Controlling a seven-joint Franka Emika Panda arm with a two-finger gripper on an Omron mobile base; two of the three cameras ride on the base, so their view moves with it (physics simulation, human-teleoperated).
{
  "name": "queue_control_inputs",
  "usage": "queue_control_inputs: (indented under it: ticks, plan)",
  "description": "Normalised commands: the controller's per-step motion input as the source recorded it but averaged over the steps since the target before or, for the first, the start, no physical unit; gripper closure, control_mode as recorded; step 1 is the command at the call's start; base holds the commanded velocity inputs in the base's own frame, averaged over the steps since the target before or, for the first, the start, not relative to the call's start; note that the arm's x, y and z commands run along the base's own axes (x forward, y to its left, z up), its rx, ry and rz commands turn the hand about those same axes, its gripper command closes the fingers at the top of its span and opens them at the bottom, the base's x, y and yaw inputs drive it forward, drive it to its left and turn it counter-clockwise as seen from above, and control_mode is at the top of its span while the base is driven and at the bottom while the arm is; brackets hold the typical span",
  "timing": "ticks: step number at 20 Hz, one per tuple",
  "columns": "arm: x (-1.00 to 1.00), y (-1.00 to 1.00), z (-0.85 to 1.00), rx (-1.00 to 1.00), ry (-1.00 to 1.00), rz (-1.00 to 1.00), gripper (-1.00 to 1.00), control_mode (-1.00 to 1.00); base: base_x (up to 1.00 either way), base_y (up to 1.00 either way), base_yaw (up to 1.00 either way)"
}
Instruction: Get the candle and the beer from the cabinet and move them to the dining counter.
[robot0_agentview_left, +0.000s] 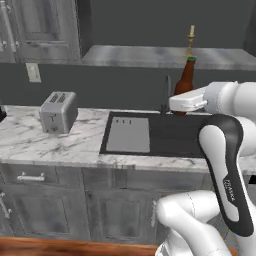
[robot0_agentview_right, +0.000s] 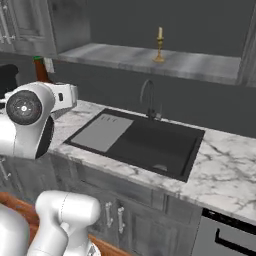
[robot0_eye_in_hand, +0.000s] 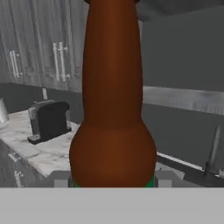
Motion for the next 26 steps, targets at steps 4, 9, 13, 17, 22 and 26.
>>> queue_control_inputs:
  ticks: [4,9,13,17,22,26]
  plan:
    - [0.00,0.00,0.00,0.00,0.00,0.00,1.00,1.00,-0.17,-0.01,0.97]
    - [0.00,0.00,0.00,0.00,0.00,0.00,1.00,1.00,-0.06,0.00,1.00]
    - [0.00,0.00,0.00,0.00,0.00,0.00,1.00,1.00,-0.02,0.00,1.00]
    - [0.00,0.00,0.00,0.00,0.00,0.00,1.00,1.00,0.00,0.00,1.00]
    - [0.00,0.00,0.00,0.00,0.00,0.00,1.00,1.00,0.00,0.00,0.99]
    - [0.00,0.00,0.00,0.00,0.00,0.00,1.00,1.00,0.00,0.00,0.99]
